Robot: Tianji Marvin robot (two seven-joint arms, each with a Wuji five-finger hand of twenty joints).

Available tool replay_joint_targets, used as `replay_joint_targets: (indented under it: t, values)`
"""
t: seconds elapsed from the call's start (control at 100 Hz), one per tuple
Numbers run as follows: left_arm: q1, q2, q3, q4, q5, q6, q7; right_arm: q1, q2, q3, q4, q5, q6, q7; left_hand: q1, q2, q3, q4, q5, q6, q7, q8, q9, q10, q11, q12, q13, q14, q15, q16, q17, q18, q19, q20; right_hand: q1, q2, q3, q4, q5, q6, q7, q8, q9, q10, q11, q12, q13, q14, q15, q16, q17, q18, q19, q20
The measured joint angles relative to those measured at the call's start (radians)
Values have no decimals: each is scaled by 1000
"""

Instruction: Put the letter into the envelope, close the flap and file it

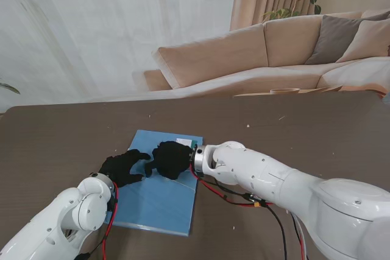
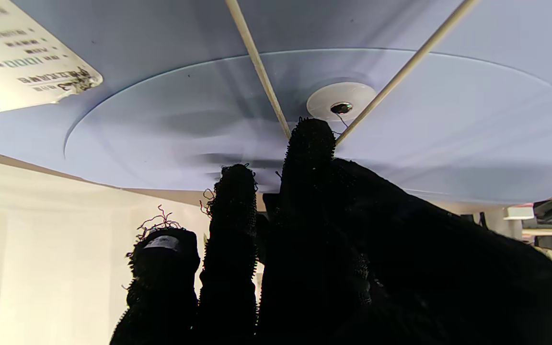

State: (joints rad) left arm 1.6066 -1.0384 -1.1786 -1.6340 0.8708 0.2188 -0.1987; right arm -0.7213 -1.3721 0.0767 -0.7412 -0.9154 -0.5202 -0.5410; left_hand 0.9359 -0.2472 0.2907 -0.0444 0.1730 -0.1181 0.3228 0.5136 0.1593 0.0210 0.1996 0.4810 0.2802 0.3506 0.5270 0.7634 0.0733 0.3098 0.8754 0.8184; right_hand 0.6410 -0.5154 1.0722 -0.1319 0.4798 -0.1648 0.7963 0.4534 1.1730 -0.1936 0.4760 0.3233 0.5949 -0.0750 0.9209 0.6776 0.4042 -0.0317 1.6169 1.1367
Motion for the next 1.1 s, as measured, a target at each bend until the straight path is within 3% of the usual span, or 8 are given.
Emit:
replay_joint_targets:
  t: [0.17, 0.42, 0.74, 1.1]
  values:
    - [0, 0, 1, 0, 0, 1, 0, -4, 14, 11, -22, -3, -24, 12, 0, 0, 0, 0, 0, 0, -4, 0, 0, 0, 0, 0, 0, 0, 0, 0, 0, 0, 0, 0, 0, -1, 13, 0, 0, -4, -9, 13, -1, 0, -13, -23, 0, 0, -10, -1, -14, -1, 0, 0]
    - [-3, 0, 5, 0, 0, 8, 0, -4, 24, 0, -36, -17, -37, 10, 0, 0, 0, 0, 0, 0, -4, 0, 0, 0, 0, 0, 0, 0, 0, 0, 0, 0, 0, 0, 5, 9, 18, 0, 0, -77, -17, 25, -16, 0, -15, -29, -12, 2, -23, -1, -34, -1, 0, 0]
    - [0, -2, -5, -2, -2, 0, -1, -3, 35, -4, -62, -25, -8, 29, 0, 0, 0, 0, 0, 0, -4, 0, 0, 0, 0, 0, 9, 0, 0, 0, 0, 0, 0, 0, 20, 29, 7, 0, -4, -78, -37, 37, -43, -4, -15, -29, -13, 2, -23, -1, -35, -2, 0, 0]
    - [14, -7, -29, -4, 6, -2, 20, -3, 39, -1, -69, -23, -8, 40, 12, 0, 0, 0, 0, 0, -4, 0, 0, 0, 0, 0, 12, -44, 2, 0, -10, 0, -3, 0, 43, 39, 7, 1, -4, -78, -41, 48, -70, -23, -53, -51, -13, 5, -34, -2, -35, -2, 0, 0]
